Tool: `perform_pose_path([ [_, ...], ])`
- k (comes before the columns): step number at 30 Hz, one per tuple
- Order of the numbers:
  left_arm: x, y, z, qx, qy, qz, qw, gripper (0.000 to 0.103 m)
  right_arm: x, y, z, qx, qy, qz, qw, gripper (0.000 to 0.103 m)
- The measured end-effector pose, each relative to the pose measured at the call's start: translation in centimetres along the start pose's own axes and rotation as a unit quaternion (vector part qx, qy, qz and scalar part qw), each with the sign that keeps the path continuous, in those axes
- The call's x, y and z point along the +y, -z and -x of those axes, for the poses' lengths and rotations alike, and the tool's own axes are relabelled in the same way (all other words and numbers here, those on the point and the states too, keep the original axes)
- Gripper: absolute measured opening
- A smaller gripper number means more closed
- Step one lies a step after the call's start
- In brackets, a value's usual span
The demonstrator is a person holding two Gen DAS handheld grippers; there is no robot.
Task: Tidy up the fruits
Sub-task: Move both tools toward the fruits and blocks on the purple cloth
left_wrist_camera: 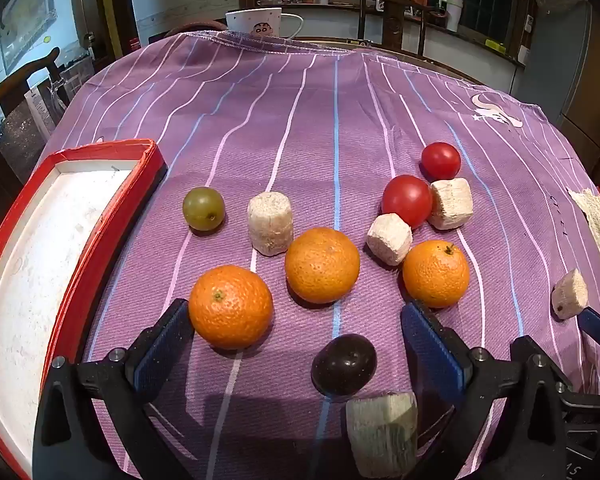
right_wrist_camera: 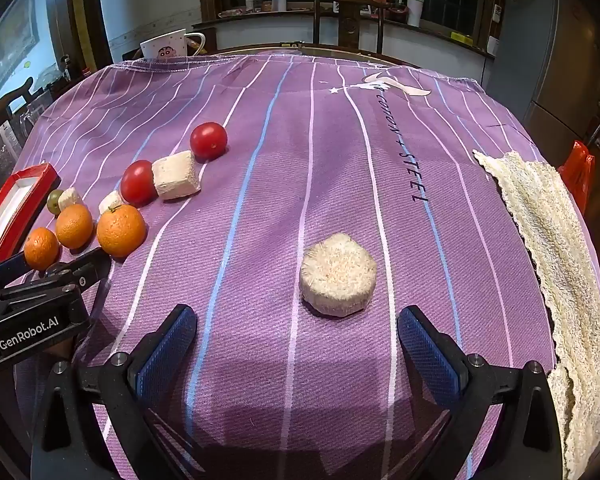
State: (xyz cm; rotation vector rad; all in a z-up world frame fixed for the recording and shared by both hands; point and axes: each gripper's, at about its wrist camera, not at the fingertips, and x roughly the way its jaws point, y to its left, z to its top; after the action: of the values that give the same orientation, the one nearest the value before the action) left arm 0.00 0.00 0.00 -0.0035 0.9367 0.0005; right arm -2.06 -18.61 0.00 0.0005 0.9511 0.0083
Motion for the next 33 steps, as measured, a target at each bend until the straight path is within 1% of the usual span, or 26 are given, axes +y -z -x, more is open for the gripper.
perform_pose_path([
  [16, 0.0, 0.0, 0.0, 0.001, 0.000, -0.002, 1.0000, 0.103, 0.0, 0.0, 0.0, 0.001, 0.000, 0.000, 1.000, 0.103],
  [21, 0.2, -0.2, 0.1, 0.023, 0.022, -0.033, 0.9989, 0.103, -0.1, 0.1, 0.0, 0.001, 0.000, 0.000, 1.000, 0.103],
  [24, 0.2, 0.0, 0.2, 0.040, 0.036, -0.053, 0.9972, 0.103, -0.2, 0.0, 0.0, 0.014, -0.002, 0.000, 1.000, 0.103],
  [27, 0.8, 0.6, 0.8, 0.048, 0.047, -0.053, 0.9963, 0.103, -0.2, -0.6, -0.2, 0.025, -0.003, -0.001, 1.000, 0.103],
  [29, 1.6, 1.3, 1.7, 0.042, 0.062, -0.034, 0.9966, 0.103, 0.1, -0.3, -0.2, 0.024, -0.002, 0.000, 1.000, 0.103],
  [31, 2.8, 1.8, 3.2, 0.021, 0.078, -0.009, 0.9967, 0.103, 0.2, -0.2, -0.2, 0.024, -0.003, -0.002, 1.000, 0.103],
  [33, 3.9, 2.5, 5.0, -0.007, 0.081, 0.007, 0.9967, 0.103, 0.2, -0.3, -0.3, 0.024, 0.000, -0.004, 1.000, 0.103],
])
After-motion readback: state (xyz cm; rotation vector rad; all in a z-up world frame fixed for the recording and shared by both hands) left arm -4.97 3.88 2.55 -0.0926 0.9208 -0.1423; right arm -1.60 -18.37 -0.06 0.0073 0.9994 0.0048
